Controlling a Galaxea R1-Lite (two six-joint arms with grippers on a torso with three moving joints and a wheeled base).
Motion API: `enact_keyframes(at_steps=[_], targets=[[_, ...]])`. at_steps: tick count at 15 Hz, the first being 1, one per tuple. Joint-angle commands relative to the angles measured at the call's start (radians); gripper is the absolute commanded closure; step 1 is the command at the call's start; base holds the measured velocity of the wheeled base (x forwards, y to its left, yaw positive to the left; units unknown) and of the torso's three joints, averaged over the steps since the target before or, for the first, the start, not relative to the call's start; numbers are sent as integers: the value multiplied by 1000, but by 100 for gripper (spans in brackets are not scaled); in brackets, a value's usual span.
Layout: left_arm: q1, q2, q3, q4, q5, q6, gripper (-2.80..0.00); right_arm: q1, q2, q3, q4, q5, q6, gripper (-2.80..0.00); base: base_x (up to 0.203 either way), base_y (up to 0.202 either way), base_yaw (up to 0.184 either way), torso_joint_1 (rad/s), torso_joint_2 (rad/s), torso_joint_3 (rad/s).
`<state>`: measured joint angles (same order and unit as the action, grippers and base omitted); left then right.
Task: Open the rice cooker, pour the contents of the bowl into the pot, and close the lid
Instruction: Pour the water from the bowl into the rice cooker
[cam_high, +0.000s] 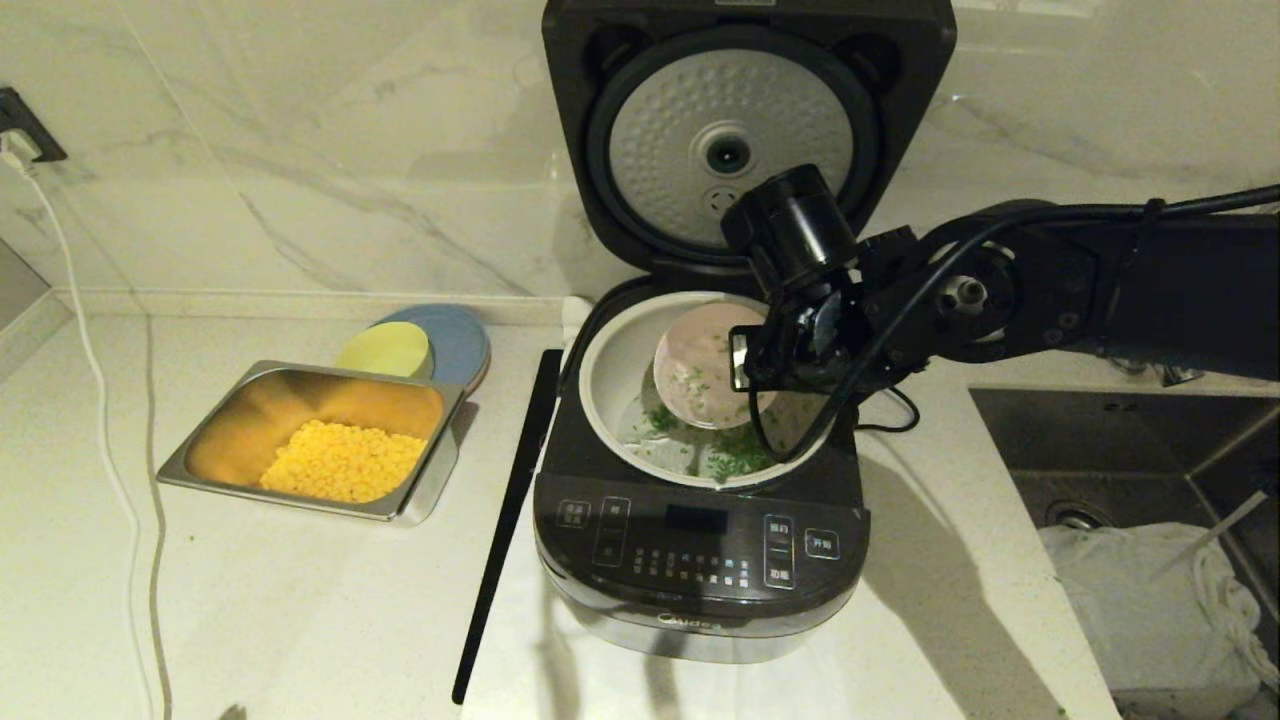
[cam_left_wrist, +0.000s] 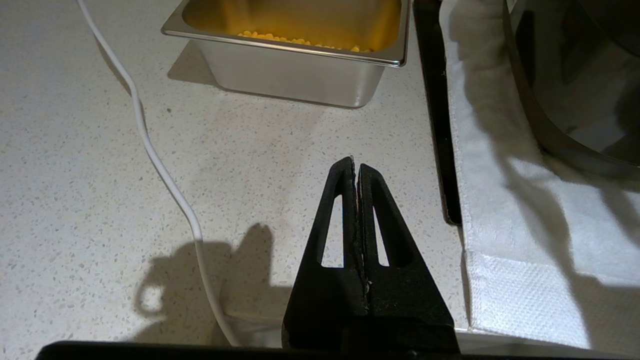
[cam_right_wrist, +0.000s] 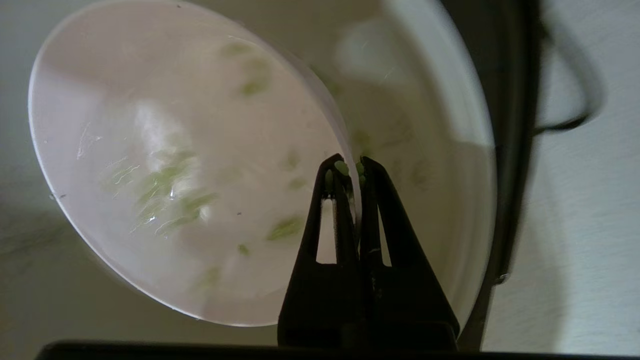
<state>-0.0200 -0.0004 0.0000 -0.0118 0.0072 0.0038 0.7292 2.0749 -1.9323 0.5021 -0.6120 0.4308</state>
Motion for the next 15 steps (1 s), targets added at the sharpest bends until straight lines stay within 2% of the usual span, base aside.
enact_keyframes(at_steps=[1,5,9,12,15], targets=[[0,-1,9,-1,1,1,0,36,22,17,-92,-136,-27,0,0,0,0,0,0,0],[0,-1,9,-1,1,0,0,65,14,122,-386,-260,-65,0,0,0,0,0,0,0],[0,-1,9,-1,1,-1,0,75,1,317,-769,-287,-158,0,0,0,0,0,0,0],[0,-1,9,-1,1,1,0,93,24,447,-1127,-288,-299,0,0,0,0,0,0,0],[0,-1,9,-1,1,0,0,104,76,537,-1488,-290,-505,0,0,0,0,0,0,0]])
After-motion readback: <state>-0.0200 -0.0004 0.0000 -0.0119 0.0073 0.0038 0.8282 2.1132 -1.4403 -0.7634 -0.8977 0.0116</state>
